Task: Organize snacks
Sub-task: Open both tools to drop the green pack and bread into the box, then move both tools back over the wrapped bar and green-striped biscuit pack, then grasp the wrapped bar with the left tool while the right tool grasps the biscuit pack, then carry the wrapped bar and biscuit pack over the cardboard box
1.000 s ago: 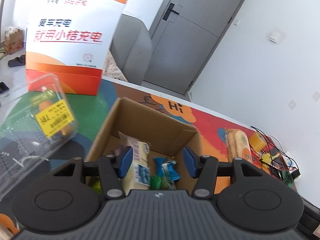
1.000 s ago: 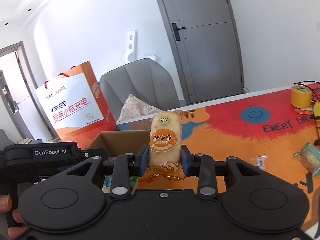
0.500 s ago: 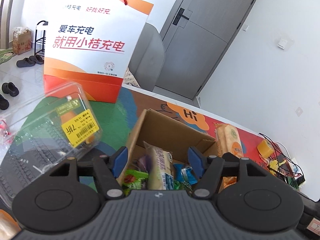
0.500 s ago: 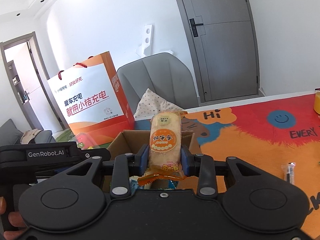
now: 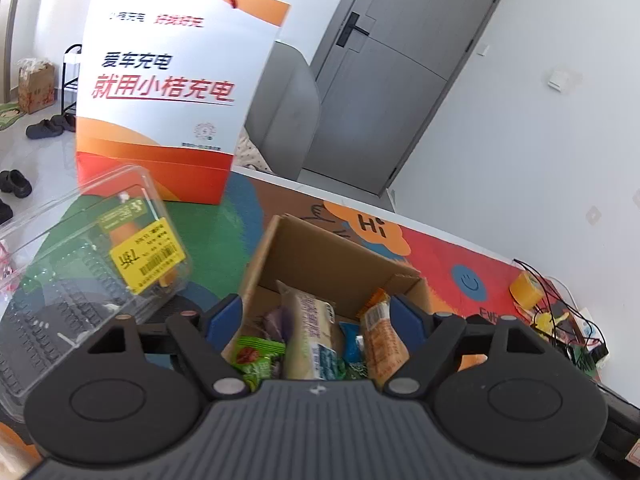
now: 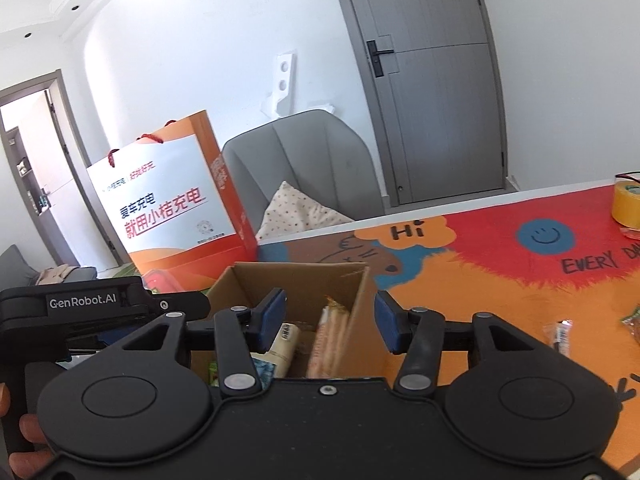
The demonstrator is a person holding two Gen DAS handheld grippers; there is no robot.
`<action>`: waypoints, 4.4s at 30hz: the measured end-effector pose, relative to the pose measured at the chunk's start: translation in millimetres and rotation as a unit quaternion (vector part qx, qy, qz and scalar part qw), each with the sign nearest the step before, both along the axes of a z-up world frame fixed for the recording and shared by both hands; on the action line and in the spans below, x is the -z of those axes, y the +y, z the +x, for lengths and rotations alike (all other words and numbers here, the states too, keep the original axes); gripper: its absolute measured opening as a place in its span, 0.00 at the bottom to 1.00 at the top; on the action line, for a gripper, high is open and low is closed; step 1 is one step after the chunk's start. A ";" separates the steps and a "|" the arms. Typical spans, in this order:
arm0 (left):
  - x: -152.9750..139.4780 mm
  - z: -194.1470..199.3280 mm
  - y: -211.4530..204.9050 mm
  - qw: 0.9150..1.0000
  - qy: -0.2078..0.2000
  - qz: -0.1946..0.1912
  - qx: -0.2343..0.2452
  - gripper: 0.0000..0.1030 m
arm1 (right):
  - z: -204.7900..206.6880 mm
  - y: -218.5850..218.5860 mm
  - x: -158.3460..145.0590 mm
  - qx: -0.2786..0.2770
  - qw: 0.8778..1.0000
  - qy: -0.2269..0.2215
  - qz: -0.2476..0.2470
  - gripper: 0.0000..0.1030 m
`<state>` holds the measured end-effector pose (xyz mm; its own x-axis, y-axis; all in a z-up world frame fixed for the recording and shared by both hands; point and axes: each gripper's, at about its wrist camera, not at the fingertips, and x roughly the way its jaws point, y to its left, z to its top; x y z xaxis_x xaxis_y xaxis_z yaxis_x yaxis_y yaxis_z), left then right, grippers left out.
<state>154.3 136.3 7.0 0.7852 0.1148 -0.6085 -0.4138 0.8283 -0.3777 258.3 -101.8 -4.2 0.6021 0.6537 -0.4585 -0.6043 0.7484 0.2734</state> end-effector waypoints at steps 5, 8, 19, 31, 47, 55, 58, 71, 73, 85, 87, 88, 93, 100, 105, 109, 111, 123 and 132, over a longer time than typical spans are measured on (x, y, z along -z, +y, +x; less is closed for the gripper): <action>1.8 7.2 -13.0 1.000 0.006 0.003 0.013 0.81 | 0.8 -18.1 1.5 0.021 1.000 0.003 0.000 0.49; 2.3 11.9 -21.4 1.000 0.008 0.004 0.022 0.81 | 2.0 -31.3 3.6 0.036 0.999 0.006 0.003 0.52; -0.8 28.6 -60.4 0.998 0.009 0.015 0.058 0.84 | 5.8 -76.6 8.1 0.080 0.997 0.012 0.009 0.57; -2.1 51.1 -112.0 0.994 0.015 0.018 0.104 0.84 | 8.3 -135.2 19.2 0.128 0.991 0.024 0.009 0.68; 7.2 84.5 -161.7 0.987 0.032 0.031 0.152 0.84 | 21.9 -201.6 41.8 0.197 0.979 0.043 0.011 0.69; 20.4 103.6 -188.5 0.984 0.041 0.039 0.170 0.83 | 34.2 -236.5 55.4 0.234 0.971 0.055 0.010 0.69; 27.5 111.2 -197.2 0.983 0.047 0.040 0.175 0.83 | 39.2 -246.3 60.7 0.243 0.968 0.058 0.008 0.69; 71.7 154.3 -219.4 0.979 0.082 0.048 0.181 0.62 | 74.8 -245.6 83.3 0.235 0.969 0.073 -0.002 0.69; 78.9 161.7 -221.7 0.978 0.089 0.052 0.180 0.61 | 80.6 -243.6 85.5 0.231 0.970 0.073 -0.006 0.69; 102.9 179.5 -231.3 0.976 0.103 0.079 0.175 0.17 | 111.9 -225.5 97.8 0.211 0.974 0.070 -0.040 0.75; 103.0 179.3 -227.5 0.977 0.101 0.072 0.175 0.17 | 114.7 -220.0 98.1 0.206 0.975 0.064 -0.048 0.77; 102.8 179.4 -225.9 0.977 0.100 0.069 0.175 0.17 | 116.2 -217.4 98.4 0.202 0.976 0.062 -0.050 0.78; 102.3 178.8 -216.0 0.979 0.103 0.068 0.162 0.17 | 123.9 -203.6 102.0 0.186 0.979 0.058 -0.058 0.85; 98.0 176.5 -203.7 0.983 0.103 0.053 0.143 0.17 | 135.8 -185.5 105.7 0.171 0.981 0.038 -0.079 0.90; 92.1 172.0 -200.7 0.985 0.095 0.046 0.137 0.17 | 141.6 -180.3 110.7 0.170 0.981 0.045 -0.081 0.85; 89.6 165.4 -197.1 0.985 0.094 0.042 0.135 0.17 | 134.1 -174.5 112.6 0.151 0.982 0.063 -0.091 0.47; 87.2 160.4 -194.6 0.986 0.090 0.041 0.134 0.17 | 125.6 -174.3 111.0 0.147 0.984 0.060 -0.086 0.47; 69.9 132.0 -183.2 0.988 0.069 0.037 0.131 0.17 | 90.5 -170.4 93.2 0.151 0.985 0.055 -0.062 0.47; 45.0 110.2 -175.2 0.989 0.044 0.043 0.135 0.17 | 71.2 -163.8 69.5 0.142 0.988 0.040 -0.034 0.47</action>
